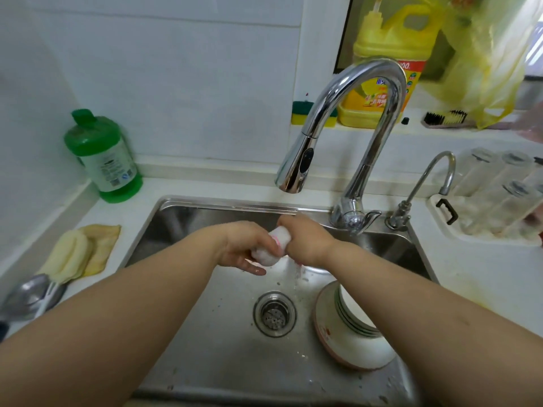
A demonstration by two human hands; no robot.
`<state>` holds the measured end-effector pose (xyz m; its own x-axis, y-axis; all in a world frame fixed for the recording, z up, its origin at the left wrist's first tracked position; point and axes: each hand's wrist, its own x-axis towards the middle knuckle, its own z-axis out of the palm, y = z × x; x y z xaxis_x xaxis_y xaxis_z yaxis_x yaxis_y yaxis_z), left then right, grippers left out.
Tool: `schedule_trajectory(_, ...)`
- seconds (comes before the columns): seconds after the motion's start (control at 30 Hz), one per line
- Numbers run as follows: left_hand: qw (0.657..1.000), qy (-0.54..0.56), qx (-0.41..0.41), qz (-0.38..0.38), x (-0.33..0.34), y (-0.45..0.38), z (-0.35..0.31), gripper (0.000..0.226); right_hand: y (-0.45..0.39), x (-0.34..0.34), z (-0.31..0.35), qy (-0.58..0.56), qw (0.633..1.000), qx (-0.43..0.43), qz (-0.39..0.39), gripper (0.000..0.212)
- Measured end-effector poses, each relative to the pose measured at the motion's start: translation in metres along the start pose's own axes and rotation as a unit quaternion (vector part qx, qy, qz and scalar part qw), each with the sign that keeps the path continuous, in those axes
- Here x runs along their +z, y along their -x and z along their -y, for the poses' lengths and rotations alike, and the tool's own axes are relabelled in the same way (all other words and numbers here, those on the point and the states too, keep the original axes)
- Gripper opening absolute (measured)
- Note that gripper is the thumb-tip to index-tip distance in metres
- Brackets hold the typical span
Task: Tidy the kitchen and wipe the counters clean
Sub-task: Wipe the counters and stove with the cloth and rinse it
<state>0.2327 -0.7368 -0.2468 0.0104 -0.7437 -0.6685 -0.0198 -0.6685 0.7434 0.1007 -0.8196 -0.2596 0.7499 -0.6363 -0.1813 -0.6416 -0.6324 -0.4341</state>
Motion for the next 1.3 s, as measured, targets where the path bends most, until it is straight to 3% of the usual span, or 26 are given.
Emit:
schedule_trajectory(0.1,0.995,-0.083,0.016,-0.050,0.006,-0.005,0.000,0.041,0.000,-0.005,0.008,0.029,0.999,-0.019,0.034,0.029)
schedule_trajectory(0.2,0.972,-0.204,0.050,-0.101,0.014,-0.010,-0.003,0.032,0.002,-0.009,0.012,-0.017,0.997,0.028,0.070,0.013)
schedule_trajectory(0.33,0.840,-0.499,0.132,-0.164,0.024,-0.013,-0.007,0.023,0.004,-0.004,0.008,-0.215,0.959,0.107,0.149,0.020)
schedule_trajectory(0.4,0.807,-0.541,0.156,-0.177,0.025,-0.016,-0.003,0.020,0.006,0.000,0.001,-0.276,0.932,0.152,0.179,0.033)
schedule_trajectory(0.57,0.751,-0.579,0.224,-0.224,0.027,-0.021,0.008,0.030,0.009,-0.006,-0.008,-0.356,0.878,0.207,0.244,0.023)
schedule_trajectory(0.63,0.757,-0.562,0.232,-0.238,0.027,-0.022,0.008,0.034,0.010,-0.007,-0.007,-0.376,0.874,0.208,0.224,0.020)
schedule_trajectory(0.7,0.790,-0.528,0.192,-0.247,0.024,-0.023,0.004,0.025,0.008,-0.004,-0.005,-0.348,0.909,0.176,0.146,0.014)
schedule_trajectory(0.73,0.826,-0.490,0.151,-0.236,0.022,-0.023,0.000,0.022,0.008,-0.003,-0.006,-0.289,0.943,0.138,0.086,0.027)
schedule_trajectory(0.8,0.944,-0.274,0.063,-0.175,0.015,-0.020,-0.005,0.019,0.008,0.001,-0.006,-0.118,0.992,0.040,-0.011,0.063)
schedule_trajectory(0.83,0.982,-0.134,0.018,-0.134,0.014,-0.016,-0.007,0.017,0.012,0.001,-0.004,-0.056,0.998,-0.010,-0.035,0.073)
schedule_trajectory(0.87,0.995,-0.028,-0.019,-0.092,0.013,-0.010,-0.010,0.015,0.016,0.001,-0.001,-0.019,0.997,-0.054,-0.045,0.078)
schedule_trajectory(0.93,0.998,0.031,-0.054,-0.028,0.010,-0.003,-0.012,0.015,0.024,0.004,0.002,0.029,0.994,-0.101,-0.035,0.083)
schedule_trajectory(1.0,0.997,0.010,-0.076,-0.002,0.011,0.001,-0.013,0.020,0.026,0.010,0.004,0.036,0.993,-0.108,-0.038,0.080)
schedule_trajectory(1.1,0.993,-0.059,-0.098,0.011,0.016,0.002,-0.012,0.015,0.026,0.011,0.003,0.054,0.994,-0.082,-0.050,0.058)
schedule_trajectory(1.17,0.988,-0.143,-0.062,-0.007,0.024,-0.001,-0.011,0.012,0.025,0.010,0.001,0.097,0.993,-0.044,-0.047,0.039)
schedule_trajectory(1.23,0.964,-0.265,-0.013,-0.036,0.034,-0.004,-0.012,0.012,0.025,0.008,0.001,0.136,0.990,-0.027,-0.037,0.024)
schedule_trajectory(1.3,0.890,-0.450,0.033,-0.071,0.041,-0.006,-0.013,0.005,0.022,0.005,0.002,0.153,0.988,-0.021,-0.017,0.020)
